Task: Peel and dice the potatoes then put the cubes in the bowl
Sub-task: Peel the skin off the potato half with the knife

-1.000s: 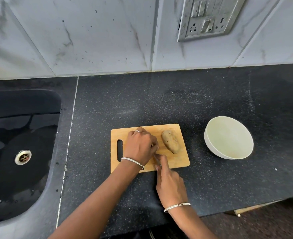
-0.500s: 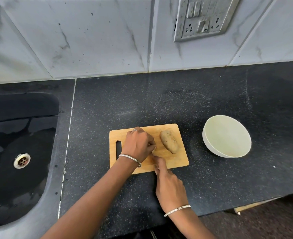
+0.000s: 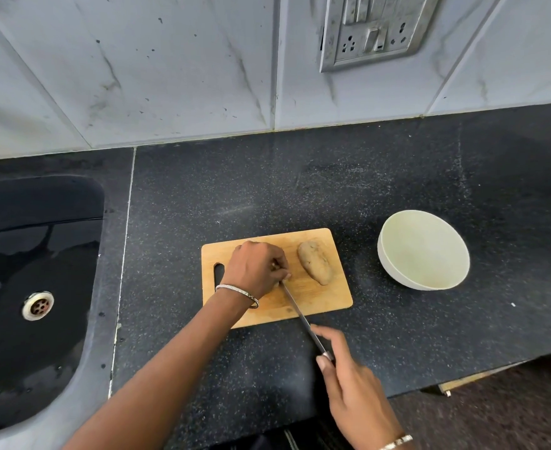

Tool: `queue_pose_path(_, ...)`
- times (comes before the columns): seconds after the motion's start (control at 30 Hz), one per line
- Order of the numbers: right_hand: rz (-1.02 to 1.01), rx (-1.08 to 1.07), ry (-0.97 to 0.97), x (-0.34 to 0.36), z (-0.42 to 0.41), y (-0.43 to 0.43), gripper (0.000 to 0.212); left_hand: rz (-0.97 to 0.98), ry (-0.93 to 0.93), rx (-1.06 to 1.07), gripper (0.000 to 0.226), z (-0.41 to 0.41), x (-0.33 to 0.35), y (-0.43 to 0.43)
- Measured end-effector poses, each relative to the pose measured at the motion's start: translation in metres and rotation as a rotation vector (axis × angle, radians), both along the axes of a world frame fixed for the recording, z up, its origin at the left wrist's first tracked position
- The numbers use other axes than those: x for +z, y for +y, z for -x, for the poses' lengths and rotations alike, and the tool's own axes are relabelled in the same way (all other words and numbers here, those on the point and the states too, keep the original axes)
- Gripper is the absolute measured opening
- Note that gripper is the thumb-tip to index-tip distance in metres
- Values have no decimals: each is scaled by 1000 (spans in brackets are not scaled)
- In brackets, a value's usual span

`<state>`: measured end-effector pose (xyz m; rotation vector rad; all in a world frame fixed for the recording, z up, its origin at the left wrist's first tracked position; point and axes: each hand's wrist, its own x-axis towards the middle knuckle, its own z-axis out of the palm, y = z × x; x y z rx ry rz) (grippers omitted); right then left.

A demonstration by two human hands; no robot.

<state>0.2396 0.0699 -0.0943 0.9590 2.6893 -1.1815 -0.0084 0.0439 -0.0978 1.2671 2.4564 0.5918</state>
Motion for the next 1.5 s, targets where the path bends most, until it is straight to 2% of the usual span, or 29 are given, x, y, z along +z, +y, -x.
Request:
queue_pose_path(0.2,-49,5,-25,12,-36,15,45,-35,-36,-53,14,1,-3,-10)
queue_pose_path(0.4,-44,-77,81,12,-22,22,42,-152,-63,-14,42,-2,-8,-26)
queue_pose_path(0.6,-61,-78,124,1,19,14,37,-130,-16,2,41,-4,-10,-40)
queue_pose_path(0.73,-103,-89,88,-5,39,10,36,-118,25,6,46,-13,-16,-41)
queue_pose_path(0.97,-102,-93,18,-9,50,-4,38,-154,-38,135,49,-17,-30,-42)
queue_pose_path(1.3,-94,-127,10,-11,53,-3,38,-208,-42,100,55,-14,-32,-42)
queue_pose_path(1.5,-60,-175,23,-10,59,-17,42,-223,112,210,63,-18,-33,-46)
